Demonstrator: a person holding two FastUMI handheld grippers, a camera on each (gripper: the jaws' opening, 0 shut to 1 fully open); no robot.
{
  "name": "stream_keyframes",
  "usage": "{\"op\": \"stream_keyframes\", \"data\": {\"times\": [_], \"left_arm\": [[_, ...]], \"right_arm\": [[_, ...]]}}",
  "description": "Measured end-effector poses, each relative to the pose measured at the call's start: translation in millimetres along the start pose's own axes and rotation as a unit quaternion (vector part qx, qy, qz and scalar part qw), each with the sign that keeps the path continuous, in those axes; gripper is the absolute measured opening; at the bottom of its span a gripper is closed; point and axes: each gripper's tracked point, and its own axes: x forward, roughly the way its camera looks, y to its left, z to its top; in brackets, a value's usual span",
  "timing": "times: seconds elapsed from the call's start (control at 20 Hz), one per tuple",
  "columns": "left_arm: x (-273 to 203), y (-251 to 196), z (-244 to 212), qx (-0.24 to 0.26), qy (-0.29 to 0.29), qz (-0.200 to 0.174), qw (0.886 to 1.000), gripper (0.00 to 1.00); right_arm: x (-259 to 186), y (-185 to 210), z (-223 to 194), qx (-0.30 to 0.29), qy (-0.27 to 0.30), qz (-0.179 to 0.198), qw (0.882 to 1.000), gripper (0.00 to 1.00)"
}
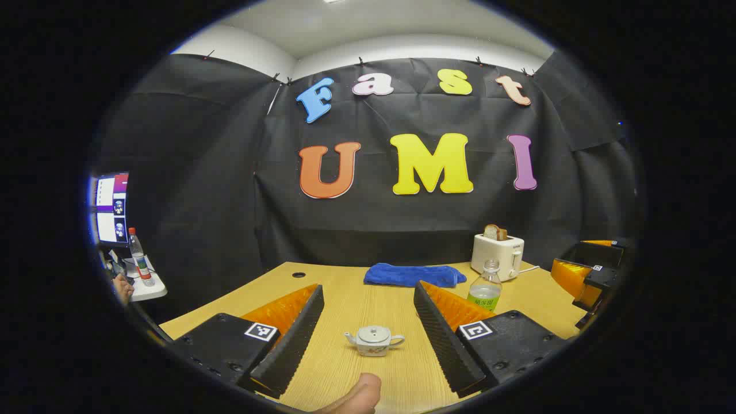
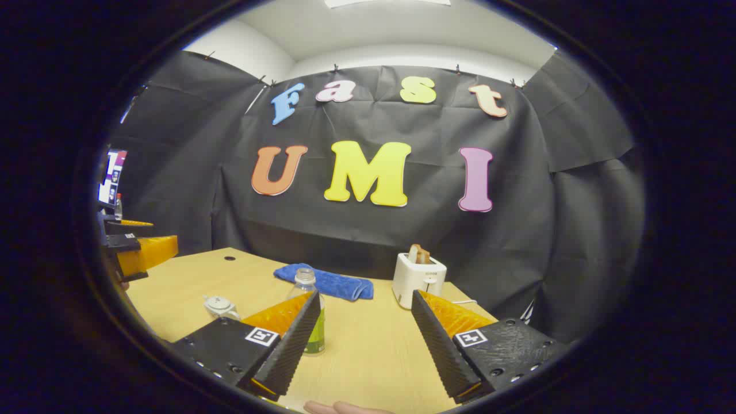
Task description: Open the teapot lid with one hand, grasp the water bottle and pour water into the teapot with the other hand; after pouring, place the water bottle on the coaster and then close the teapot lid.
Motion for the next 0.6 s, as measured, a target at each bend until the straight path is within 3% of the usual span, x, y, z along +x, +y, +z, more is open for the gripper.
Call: {"op": "stream_keyframes", "data": {"times": [0.6], "left_arm": [[2,1,-8,0.004,0.011,0.0,1.0,0.99]], "right_arm": [[4,17,-3,0.013,-0.004,0.014,1.0,0.98]]}}
